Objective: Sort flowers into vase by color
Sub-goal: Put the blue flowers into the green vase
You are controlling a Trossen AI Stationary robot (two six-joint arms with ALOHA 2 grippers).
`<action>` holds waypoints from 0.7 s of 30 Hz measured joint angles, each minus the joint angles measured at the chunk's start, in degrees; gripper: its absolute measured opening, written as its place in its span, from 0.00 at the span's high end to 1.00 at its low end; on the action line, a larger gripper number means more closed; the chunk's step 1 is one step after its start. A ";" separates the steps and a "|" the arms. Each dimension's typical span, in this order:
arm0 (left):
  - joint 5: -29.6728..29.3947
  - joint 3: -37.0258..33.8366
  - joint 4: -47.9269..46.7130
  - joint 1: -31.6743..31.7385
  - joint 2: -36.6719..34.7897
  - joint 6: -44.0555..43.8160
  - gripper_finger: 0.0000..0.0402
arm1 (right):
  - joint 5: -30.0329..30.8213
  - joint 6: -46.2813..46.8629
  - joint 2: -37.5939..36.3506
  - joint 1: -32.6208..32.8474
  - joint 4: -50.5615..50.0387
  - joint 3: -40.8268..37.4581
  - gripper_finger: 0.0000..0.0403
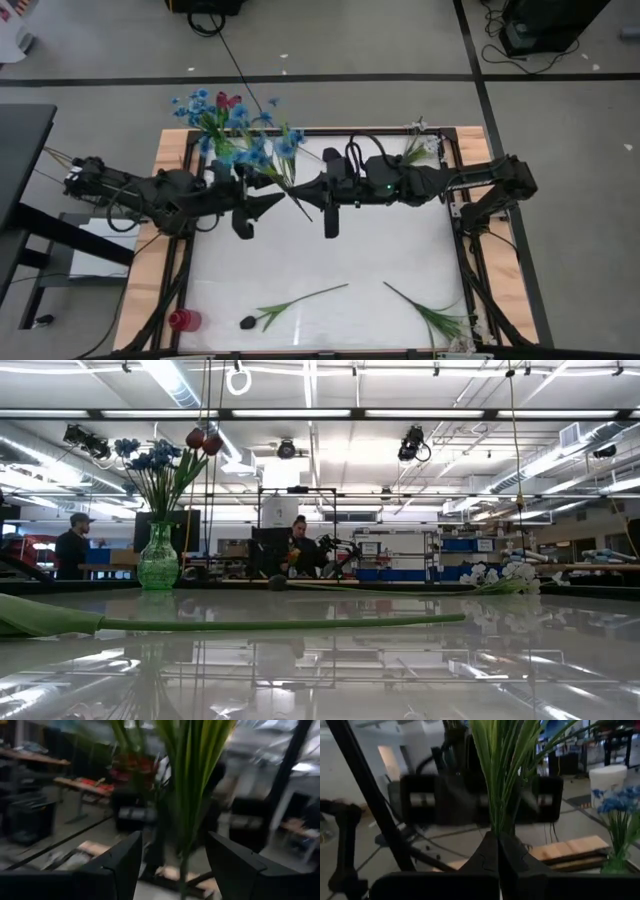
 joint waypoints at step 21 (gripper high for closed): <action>1.70 -0.02 0.33 3.18 -0.58 5.39 0.97 | -0.37 10.85 0.02 -2.08 -6.00 0.07 0.82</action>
